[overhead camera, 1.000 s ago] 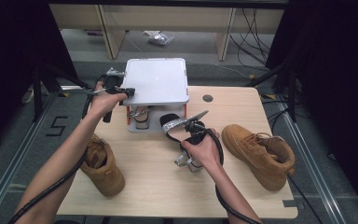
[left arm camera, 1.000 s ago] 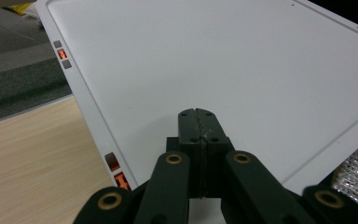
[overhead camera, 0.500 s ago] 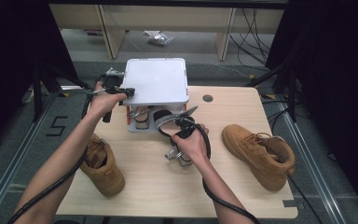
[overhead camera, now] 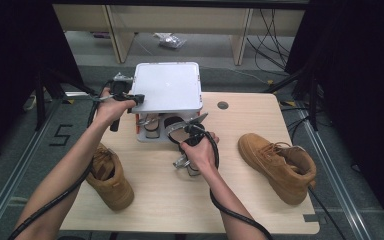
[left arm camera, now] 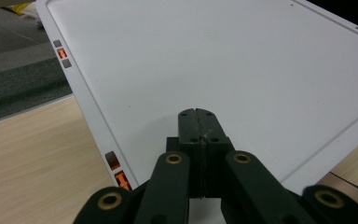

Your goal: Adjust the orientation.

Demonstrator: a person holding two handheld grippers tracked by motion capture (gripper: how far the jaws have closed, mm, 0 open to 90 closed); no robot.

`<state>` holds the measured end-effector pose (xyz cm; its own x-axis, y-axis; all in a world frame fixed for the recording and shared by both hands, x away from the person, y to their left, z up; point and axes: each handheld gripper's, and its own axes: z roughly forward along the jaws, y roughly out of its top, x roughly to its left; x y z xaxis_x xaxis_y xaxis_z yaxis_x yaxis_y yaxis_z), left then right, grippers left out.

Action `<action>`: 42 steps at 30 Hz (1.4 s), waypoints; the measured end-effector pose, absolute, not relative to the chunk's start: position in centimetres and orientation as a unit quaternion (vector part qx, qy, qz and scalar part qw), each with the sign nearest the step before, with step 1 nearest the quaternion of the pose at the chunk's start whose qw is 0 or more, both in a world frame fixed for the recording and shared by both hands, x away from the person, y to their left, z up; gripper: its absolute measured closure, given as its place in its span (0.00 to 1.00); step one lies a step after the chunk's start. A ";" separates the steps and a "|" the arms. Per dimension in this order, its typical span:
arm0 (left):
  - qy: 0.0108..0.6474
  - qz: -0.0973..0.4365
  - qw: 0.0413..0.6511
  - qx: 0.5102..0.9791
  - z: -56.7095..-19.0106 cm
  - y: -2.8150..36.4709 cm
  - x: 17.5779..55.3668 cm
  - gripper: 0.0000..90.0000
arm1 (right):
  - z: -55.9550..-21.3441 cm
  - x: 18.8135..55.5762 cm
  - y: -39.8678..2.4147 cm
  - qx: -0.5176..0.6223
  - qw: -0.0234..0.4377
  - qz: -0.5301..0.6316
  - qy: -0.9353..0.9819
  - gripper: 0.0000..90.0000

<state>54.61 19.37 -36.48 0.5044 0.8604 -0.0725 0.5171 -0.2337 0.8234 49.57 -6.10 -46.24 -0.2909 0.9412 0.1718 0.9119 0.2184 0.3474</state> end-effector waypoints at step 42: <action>0.456 0.206 0.423 0.756 -36.5 19.4 54.6 0.99 | -42.7 45.8 -9.1 0.552 0.069 0.276 0.783 0.60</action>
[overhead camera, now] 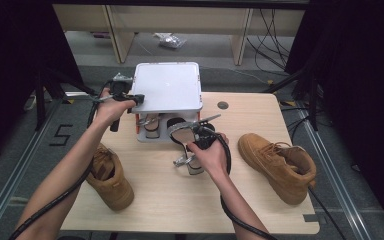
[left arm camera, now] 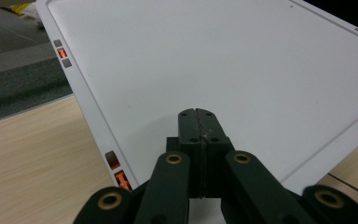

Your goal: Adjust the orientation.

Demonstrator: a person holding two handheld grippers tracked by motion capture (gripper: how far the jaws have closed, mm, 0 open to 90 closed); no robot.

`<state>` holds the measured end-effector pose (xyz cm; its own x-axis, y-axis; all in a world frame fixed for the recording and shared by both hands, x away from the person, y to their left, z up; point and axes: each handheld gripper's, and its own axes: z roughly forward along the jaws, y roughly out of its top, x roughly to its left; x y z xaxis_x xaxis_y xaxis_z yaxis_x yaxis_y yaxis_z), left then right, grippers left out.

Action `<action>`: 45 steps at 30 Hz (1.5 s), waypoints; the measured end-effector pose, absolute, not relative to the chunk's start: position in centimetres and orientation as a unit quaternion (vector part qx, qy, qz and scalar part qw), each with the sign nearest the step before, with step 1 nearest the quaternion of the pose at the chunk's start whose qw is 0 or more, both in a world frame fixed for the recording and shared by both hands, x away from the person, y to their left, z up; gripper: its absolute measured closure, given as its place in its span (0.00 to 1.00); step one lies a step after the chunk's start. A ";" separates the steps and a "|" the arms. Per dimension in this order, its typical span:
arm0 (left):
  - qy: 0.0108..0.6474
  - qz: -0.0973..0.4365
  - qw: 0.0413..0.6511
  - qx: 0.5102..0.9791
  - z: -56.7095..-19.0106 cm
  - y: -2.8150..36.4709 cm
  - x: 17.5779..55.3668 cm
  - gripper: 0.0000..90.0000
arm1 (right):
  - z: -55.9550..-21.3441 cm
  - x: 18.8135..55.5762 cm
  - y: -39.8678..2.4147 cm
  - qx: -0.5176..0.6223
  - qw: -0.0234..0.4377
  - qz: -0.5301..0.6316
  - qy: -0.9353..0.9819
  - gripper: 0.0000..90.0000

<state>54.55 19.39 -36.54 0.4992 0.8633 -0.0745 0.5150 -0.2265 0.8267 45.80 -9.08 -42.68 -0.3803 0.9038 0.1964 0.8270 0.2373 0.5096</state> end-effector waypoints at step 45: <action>0.457 0.206 0.423 0.755 -36.6 19.4 54.5 0.99 | -46.1 40.9 -10.5 0.498 0.032 0.213 0.840 1.00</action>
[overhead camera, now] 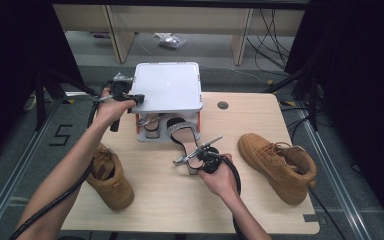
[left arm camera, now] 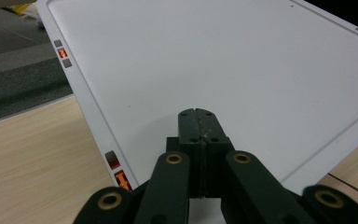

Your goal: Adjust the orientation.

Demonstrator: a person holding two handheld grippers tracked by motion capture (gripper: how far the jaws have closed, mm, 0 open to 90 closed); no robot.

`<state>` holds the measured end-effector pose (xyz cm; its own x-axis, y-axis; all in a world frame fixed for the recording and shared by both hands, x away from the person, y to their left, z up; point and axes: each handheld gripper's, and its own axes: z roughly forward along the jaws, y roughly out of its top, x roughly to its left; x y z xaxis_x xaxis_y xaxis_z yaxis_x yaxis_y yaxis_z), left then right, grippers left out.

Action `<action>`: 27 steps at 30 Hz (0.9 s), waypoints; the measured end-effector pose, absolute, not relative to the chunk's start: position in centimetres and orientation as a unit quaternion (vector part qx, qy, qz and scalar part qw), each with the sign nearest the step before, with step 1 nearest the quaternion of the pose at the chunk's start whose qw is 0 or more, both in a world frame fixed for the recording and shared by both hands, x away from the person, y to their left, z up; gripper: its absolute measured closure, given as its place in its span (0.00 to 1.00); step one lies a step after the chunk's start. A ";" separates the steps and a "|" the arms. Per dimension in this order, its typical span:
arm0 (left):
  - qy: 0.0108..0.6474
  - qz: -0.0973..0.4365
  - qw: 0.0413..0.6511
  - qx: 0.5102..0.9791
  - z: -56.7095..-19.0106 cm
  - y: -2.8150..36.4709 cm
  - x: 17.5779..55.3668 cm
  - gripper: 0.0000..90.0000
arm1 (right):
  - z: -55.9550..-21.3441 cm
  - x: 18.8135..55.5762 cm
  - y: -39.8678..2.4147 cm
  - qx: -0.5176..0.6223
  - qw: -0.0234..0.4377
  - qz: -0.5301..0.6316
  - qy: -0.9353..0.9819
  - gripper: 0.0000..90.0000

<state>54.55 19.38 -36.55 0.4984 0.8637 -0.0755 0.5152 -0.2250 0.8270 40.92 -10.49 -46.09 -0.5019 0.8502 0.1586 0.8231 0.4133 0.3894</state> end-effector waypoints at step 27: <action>0.455 0.204 0.422 0.757 -36.5 19.4 54.6 0.99 | -46.0 42.9 -6.8 0.502 0.033 0.281 0.817 1.00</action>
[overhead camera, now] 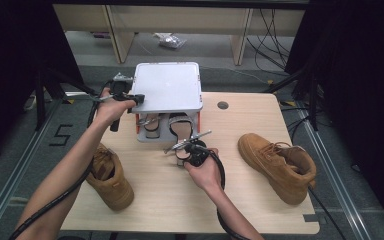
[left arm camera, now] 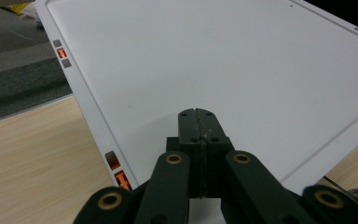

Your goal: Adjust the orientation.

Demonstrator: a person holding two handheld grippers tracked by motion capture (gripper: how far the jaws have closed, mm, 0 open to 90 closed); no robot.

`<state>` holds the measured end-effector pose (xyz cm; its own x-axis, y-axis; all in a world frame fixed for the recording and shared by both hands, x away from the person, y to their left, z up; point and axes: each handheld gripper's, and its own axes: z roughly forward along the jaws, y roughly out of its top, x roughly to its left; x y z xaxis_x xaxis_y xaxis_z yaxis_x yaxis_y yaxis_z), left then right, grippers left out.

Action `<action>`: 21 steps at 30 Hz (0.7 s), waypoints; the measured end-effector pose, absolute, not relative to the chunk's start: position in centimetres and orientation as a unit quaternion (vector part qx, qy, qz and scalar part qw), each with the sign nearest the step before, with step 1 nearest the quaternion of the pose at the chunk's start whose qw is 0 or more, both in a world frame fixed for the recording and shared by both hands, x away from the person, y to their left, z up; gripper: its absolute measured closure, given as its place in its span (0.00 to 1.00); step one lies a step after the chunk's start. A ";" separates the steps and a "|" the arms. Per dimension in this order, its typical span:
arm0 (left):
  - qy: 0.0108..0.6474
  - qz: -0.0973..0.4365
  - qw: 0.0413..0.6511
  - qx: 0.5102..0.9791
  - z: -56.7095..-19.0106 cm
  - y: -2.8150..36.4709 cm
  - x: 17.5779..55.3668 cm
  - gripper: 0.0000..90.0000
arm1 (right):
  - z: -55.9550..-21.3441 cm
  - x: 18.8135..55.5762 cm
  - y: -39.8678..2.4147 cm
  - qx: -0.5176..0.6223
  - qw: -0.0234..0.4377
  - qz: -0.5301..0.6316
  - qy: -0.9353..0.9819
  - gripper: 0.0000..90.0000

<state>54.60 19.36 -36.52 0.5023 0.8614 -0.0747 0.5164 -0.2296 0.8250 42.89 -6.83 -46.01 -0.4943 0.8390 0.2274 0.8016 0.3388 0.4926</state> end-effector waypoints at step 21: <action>0.455 0.205 0.424 0.756 -36.6 19.4 54.6 0.99 | -45.0 46.5 -5.4 0.503 0.079 0.311 0.803 1.00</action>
<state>54.58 19.37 -36.57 0.5025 0.8612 -0.0768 0.5137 -0.2259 0.8277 46.46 -5.42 -45.03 -0.4815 0.8563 0.1868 0.7587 0.3005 0.5780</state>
